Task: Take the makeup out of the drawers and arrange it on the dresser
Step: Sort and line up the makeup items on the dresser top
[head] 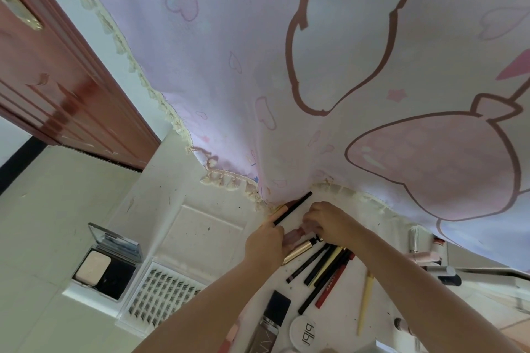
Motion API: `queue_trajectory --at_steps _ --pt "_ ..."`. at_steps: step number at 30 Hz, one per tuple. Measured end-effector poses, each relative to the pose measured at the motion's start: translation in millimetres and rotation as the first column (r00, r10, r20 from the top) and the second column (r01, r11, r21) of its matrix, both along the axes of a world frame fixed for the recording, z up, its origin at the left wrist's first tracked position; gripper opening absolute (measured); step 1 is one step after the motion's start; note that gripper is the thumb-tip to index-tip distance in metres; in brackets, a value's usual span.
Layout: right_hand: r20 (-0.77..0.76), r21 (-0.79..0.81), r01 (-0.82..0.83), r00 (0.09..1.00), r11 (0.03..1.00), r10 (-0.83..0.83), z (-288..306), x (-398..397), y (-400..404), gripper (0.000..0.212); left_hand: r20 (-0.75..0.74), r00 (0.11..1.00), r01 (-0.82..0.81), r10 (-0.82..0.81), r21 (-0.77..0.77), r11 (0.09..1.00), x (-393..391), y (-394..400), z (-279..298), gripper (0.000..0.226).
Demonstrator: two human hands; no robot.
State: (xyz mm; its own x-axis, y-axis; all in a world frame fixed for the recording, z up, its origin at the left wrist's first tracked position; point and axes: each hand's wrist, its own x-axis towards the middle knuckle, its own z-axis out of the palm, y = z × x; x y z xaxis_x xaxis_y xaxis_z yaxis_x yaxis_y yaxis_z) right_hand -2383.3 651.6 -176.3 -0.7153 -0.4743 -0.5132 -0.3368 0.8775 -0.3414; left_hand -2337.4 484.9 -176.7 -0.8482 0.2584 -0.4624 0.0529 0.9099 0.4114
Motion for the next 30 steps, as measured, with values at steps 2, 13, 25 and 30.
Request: queue_trajectory --at_steps 2,13,25,30 --pt "0.04 0.007 0.008 0.999 1.0 -0.008 0.3 -1.3 1.3 0.04 0.001 1.0 -0.013 0.013 0.008 1.0 0.7 -2.2 -0.9 0.032" --pt "-0.221 0.042 0.173 0.962 0.984 -0.16 -2.7 -25.2 -11.7 0.041 -0.173 0.979 -0.116 0.109 -0.034 0.993 2.0 -29.3 -0.5 0.031" --pt "-0.184 -0.005 0.101 0.978 0.995 -0.1 37.5 -2.7 17.8 0.031 -0.019 0.996 -0.079 0.084 0.166 0.983 -2.7 -38.0 28.8 0.041" --pt "-0.214 -0.166 0.186 0.952 0.968 -0.219 100.2 23.7 12.3 0.027 0.172 0.961 -0.276 0.216 0.594 0.756 -7.3 -36.3 80.8 0.021"
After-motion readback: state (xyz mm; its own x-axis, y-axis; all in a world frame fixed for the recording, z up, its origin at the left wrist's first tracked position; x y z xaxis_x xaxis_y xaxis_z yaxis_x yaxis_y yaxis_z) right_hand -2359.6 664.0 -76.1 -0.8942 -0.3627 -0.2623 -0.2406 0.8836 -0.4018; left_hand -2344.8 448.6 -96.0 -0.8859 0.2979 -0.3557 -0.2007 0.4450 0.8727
